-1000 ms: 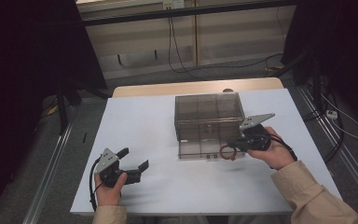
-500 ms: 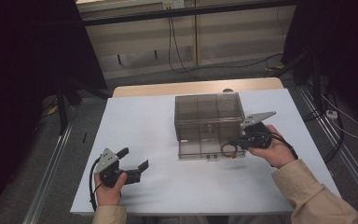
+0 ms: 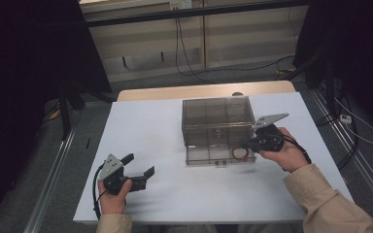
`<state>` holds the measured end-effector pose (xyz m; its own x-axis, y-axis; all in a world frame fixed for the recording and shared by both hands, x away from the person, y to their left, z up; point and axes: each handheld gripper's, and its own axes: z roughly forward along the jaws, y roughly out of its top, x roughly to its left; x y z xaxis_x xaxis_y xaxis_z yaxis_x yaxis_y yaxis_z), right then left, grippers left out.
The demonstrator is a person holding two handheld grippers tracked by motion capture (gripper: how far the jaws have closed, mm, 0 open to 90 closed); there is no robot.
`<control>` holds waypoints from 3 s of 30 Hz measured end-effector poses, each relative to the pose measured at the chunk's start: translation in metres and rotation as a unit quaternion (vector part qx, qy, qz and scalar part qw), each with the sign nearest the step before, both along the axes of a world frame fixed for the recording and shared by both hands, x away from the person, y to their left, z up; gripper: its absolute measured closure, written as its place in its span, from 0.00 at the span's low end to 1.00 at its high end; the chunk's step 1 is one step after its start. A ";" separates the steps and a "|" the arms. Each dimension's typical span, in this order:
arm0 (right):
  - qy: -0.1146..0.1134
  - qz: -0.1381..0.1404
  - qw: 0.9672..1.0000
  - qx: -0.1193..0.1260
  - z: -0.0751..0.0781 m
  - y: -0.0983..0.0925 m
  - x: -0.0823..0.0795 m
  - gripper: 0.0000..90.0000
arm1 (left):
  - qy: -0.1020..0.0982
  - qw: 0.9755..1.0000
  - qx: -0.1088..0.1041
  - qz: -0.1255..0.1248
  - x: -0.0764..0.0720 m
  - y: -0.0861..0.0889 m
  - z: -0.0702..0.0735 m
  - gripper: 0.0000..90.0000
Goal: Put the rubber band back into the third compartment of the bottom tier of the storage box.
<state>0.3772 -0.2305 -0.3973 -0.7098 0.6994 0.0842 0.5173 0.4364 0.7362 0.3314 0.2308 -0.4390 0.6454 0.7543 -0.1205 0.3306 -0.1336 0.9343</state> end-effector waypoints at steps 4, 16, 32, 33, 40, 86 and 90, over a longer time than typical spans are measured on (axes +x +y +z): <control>-0.002 -0.004 1.000 -0.004 0.000 0.000 0.001 0.98 | -0.001 1.000 -0.002 0.000 0.000 -0.001 0.000 0.04; -0.004 -0.016 1.000 -0.007 -0.002 -0.003 0.007 0.98 | -0.001 1.000 0.002 -0.001 0.000 0.000 0.000 0.04; -0.008 -0.024 1.000 -0.017 -0.005 -0.003 0.013 0.98 | -0.001 1.000 0.004 -0.003 0.000 0.000 0.000 0.04; -0.009 -0.026 0.999 -0.018 -0.006 -0.003 0.014 0.98 | -0.002 1.000 0.004 -0.002 0.000 0.000 0.000 0.04; -0.009 -0.030 0.999 -0.016 -0.007 -0.004 0.016 0.98 | 0.000 1.000 -0.002 -0.001 0.000 0.000 0.000 0.04; -0.023 -0.028 0.999 -0.035 -0.015 -0.005 0.020 0.98 | -0.002 1.000 -0.004 -0.005 0.000 0.001 0.000 0.04; -0.022 -0.026 0.998 -0.043 -0.016 -0.003 0.019 0.98 | -0.002 1.000 -0.003 -0.006 0.000 0.002 0.000 0.04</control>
<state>0.3966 -0.2335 -0.4133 -0.6740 0.7387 -0.0088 0.5085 0.4726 0.7198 0.3317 0.2323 -0.4388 0.6553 0.7451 -0.1237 0.3260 -0.1313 0.9362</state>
